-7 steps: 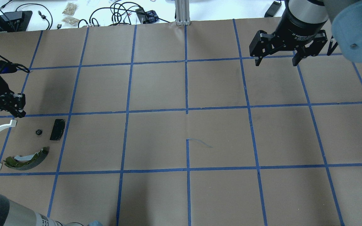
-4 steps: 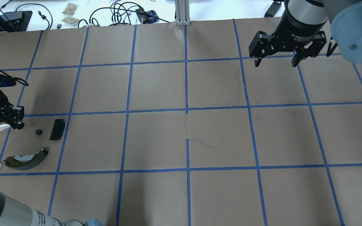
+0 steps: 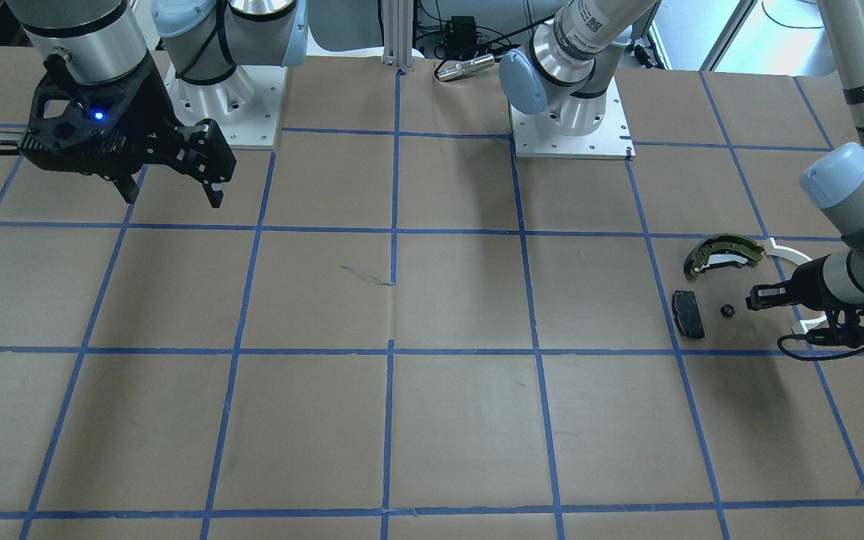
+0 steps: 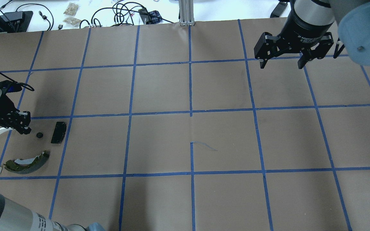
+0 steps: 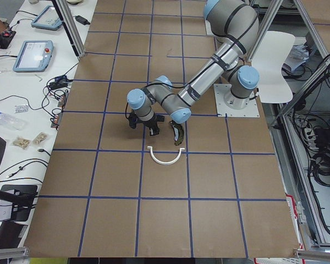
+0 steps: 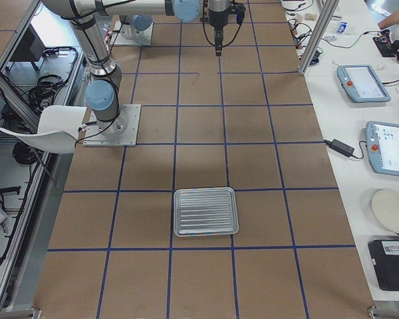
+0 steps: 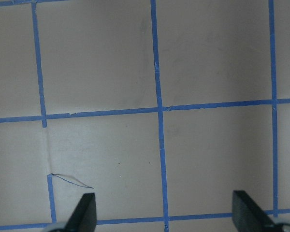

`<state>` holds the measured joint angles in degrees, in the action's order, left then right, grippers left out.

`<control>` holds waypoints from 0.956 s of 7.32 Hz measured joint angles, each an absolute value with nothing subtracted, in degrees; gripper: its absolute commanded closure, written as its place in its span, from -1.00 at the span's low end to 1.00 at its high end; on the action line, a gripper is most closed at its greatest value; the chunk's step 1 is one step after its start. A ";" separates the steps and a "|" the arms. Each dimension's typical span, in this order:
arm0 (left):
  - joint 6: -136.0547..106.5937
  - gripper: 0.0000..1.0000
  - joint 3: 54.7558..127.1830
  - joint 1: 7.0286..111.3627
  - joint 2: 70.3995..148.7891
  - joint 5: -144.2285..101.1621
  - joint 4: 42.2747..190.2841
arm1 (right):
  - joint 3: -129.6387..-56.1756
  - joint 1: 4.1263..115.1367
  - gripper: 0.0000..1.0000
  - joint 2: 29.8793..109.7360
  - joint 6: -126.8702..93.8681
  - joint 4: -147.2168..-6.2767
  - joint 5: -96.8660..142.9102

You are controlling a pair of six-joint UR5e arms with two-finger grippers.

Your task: Place bearing gear from tray to pile

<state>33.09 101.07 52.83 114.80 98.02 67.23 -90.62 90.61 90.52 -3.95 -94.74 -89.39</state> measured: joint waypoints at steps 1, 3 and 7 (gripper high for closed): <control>33.12 1.00 101.15 52.82 115.31 98.00 67.12 | -90.64 90.61 -1.00 90.51 -3.96 -94.74 -89.39; 33.16 -0.17 101.19 52.82 115.98 97.96 67.03 | -90.68 90.61 -1.00 90.47 -3.96 -94.75 -89.40; 33.12 -0.91 100.97 52.95 115.80 97.86 67.10 | -90.68 90.62 -1.00 90.49 -3.96 -94.75 -89.68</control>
